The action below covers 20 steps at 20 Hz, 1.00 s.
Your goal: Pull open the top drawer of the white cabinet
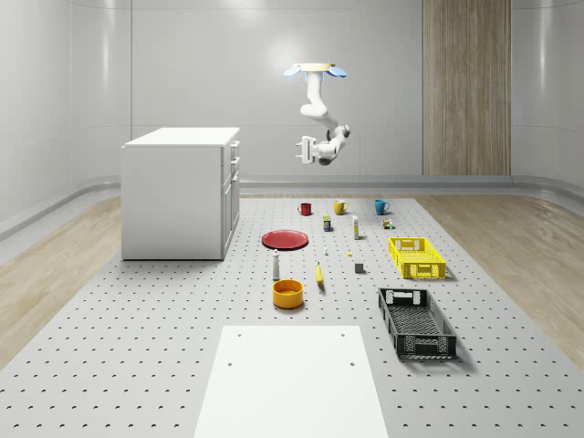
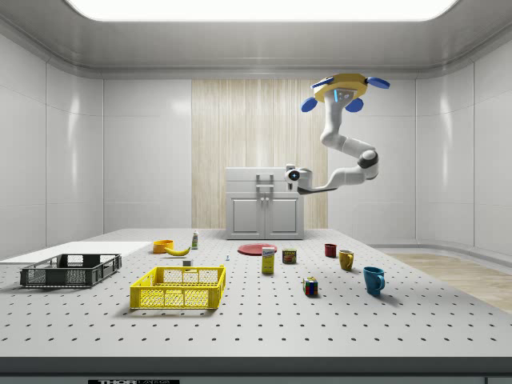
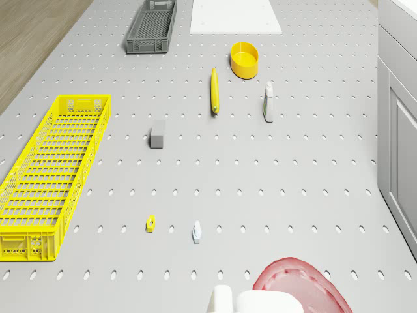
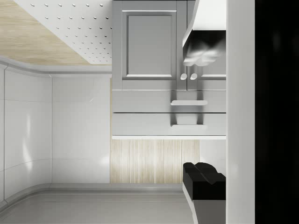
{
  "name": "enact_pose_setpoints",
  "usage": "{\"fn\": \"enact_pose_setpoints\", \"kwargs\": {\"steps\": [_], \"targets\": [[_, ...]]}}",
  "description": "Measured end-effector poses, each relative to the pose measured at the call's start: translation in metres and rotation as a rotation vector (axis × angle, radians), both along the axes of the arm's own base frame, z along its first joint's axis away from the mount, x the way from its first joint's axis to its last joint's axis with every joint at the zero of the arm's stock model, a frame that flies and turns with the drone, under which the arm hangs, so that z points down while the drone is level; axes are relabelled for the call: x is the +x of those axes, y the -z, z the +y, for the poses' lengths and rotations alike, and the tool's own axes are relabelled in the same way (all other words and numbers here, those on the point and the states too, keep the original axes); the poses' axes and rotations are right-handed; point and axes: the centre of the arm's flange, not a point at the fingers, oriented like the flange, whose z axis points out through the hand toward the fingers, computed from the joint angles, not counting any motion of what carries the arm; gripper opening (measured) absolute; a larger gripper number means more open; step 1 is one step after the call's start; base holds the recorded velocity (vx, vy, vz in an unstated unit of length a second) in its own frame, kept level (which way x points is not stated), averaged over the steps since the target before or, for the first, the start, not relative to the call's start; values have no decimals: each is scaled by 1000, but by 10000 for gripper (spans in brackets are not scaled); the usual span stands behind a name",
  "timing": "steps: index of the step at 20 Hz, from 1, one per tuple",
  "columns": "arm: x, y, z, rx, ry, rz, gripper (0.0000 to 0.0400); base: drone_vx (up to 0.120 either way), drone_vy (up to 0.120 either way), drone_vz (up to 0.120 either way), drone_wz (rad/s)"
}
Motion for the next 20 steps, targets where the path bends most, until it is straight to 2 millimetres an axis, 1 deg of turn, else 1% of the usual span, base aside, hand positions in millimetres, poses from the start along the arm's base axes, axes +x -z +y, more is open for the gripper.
{"fn": "enact_pose_setpoints", "kwargs": {"steps": [5,9,13,17,18,20], "targets": [[0,0,29,0,0,0,305,0,0,0,0],[0,0,45,0,0,0,305,0,0,120,0],[0,0,54,0,0,0,305,0,0,120,0],[0,0,58,1,0,0,305,0,0,120,0],[0,0,59,1,0,0,305,0,0,80,0],[1,0,64,1,0,0,305,0,0,0,0]]}}
